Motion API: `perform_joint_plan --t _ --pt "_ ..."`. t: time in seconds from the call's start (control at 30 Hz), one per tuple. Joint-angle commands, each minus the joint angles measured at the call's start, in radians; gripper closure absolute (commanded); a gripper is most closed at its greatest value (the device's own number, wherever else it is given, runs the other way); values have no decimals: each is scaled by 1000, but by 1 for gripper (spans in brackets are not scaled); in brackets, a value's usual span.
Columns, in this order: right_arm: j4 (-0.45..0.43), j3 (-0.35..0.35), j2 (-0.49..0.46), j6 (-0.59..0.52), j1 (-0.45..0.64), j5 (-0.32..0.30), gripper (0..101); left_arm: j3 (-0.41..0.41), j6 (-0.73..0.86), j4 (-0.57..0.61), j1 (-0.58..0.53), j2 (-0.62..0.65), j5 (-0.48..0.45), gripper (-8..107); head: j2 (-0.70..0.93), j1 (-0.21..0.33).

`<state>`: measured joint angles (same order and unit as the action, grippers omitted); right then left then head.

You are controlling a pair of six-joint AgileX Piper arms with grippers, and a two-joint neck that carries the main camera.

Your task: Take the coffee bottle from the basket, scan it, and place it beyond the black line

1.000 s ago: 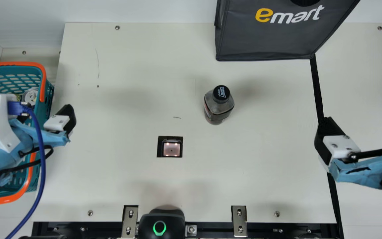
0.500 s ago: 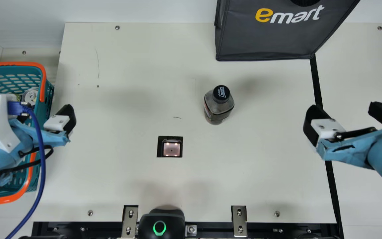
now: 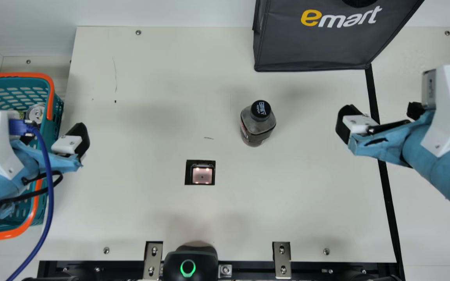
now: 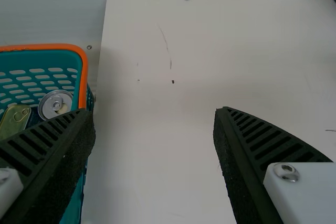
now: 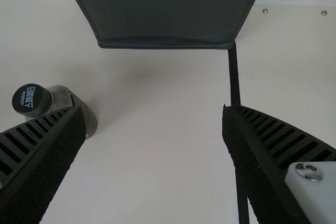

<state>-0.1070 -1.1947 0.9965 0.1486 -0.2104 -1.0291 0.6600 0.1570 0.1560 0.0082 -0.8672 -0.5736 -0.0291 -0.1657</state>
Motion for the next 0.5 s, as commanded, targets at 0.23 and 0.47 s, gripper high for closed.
perform_joint_plan --t 0.23,0.47 --pt "8 0 73 -12 -23 46 10 0 0 0 0 0 0 9 2 27" --pt "25 11 132 -35 -30 90 10 0 0 0 0 0 0 9 2 27"
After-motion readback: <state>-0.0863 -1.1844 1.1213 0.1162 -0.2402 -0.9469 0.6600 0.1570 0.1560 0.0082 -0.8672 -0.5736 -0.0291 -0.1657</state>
